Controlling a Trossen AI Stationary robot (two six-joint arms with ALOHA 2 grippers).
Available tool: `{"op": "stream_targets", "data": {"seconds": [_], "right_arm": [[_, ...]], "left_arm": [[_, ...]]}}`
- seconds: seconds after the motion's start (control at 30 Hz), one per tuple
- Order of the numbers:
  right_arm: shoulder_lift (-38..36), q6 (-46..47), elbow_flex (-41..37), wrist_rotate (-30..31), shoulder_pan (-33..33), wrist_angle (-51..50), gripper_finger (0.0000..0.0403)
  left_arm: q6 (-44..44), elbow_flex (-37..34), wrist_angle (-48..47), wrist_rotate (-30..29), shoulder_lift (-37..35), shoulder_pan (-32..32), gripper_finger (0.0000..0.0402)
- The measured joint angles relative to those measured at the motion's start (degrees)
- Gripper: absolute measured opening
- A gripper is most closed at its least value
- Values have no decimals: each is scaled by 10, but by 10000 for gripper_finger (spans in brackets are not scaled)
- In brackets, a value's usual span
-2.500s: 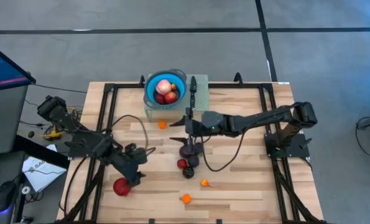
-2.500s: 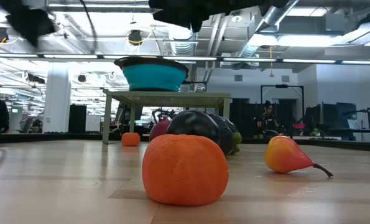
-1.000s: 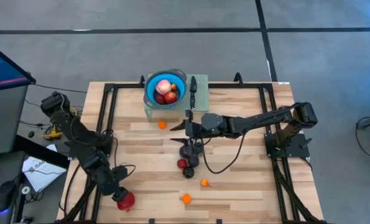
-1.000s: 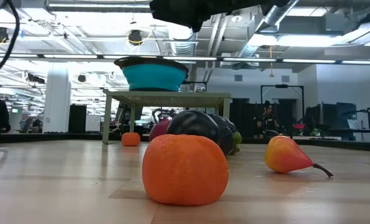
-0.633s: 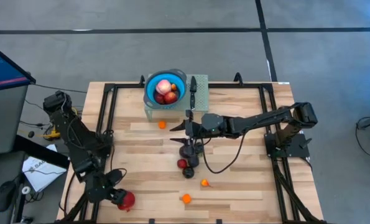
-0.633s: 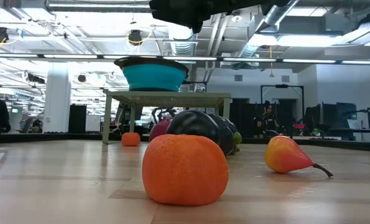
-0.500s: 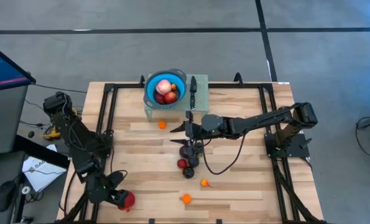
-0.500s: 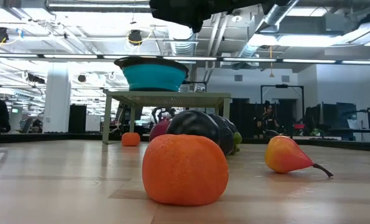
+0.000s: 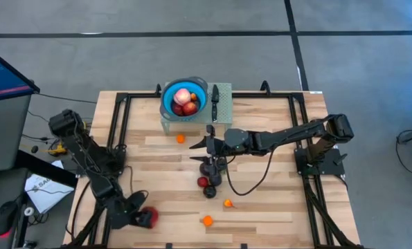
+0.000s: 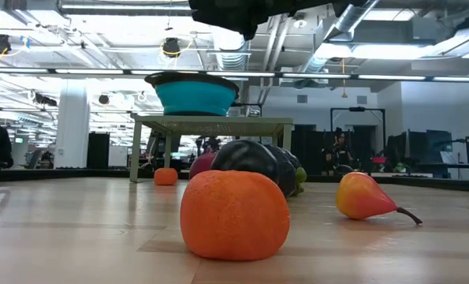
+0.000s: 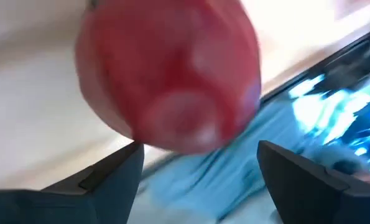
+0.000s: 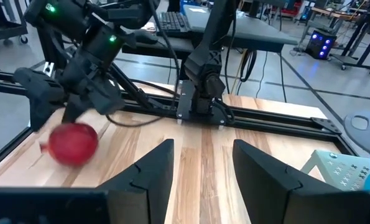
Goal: Pick & Place Fruit
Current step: Put the red pomegranate into the blue strainer bowl
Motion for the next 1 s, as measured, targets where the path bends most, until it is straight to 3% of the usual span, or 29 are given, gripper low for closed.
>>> {"op": "stream_targets", "data": {"seconds": [0.2,0.43,0.53,0.63,0.8,1.0], "right_arm": [[0,-1,0,0,0,-1,159],[0,-16,0,0,-1,-51,159],[0,-16,0,0,-1,-79,159],[5,-16,0,-2,4,-100,159],[55,-20,1,-74,18,-83,159],[132,-27,25,-74,46,-79,201]], "left_arm": [[119,0,-1,-118,1,70,305],[338,0,2,-123,1,170,305],[414,0,9,-101,1,190,305],[463,0,12,-37,1,199,305],[478,0,13,48,1,199,305],[491,0,-6,50,0,191,305]]}}
